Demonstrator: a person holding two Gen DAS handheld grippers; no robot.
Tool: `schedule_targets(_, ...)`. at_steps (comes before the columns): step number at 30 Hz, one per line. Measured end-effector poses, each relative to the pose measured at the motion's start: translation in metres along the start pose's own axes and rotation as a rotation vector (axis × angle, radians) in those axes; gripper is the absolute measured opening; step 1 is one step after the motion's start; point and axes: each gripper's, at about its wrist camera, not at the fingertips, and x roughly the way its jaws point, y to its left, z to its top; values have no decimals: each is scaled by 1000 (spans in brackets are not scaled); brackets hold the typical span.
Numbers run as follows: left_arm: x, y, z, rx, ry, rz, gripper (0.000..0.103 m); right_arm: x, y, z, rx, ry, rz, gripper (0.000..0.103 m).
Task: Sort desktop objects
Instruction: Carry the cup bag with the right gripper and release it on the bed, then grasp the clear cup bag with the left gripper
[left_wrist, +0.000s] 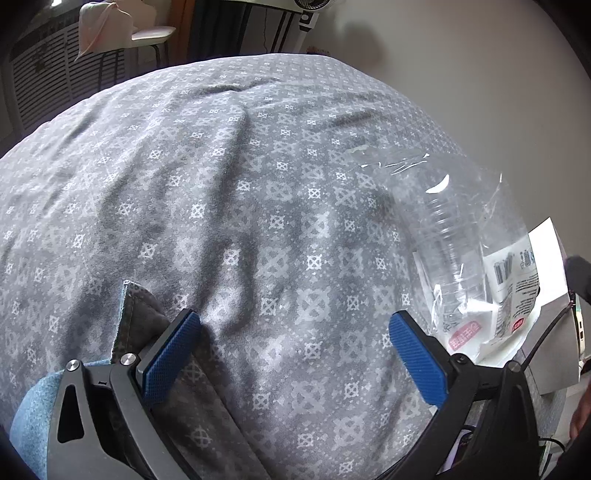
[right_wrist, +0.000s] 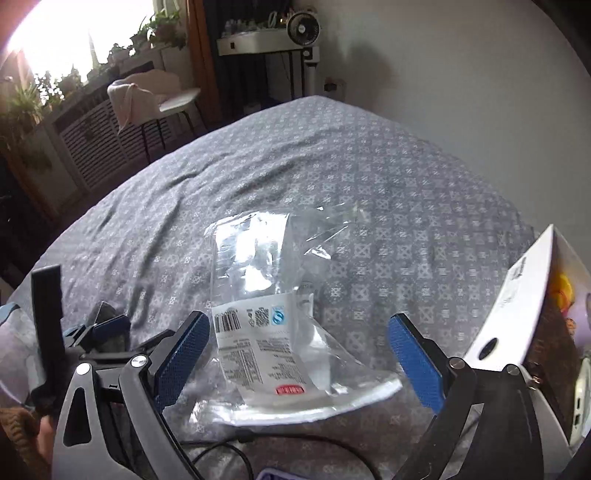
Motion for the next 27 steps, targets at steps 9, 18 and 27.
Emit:
schedule_targets(9, -16, -9, -2, -2, -7, -46, 103, -136, -65, -123, 42, -45, -119, 103)
schedule_targets(18, -67, -68, 8, 38, -38, -110, 103, -115, -163, -283, 503, 113, -139, 103)
schedule_targets(27, -25, -139, 32, 12, 11, -6, 103, -98, -168, -290, 483, 90, -163, 103)
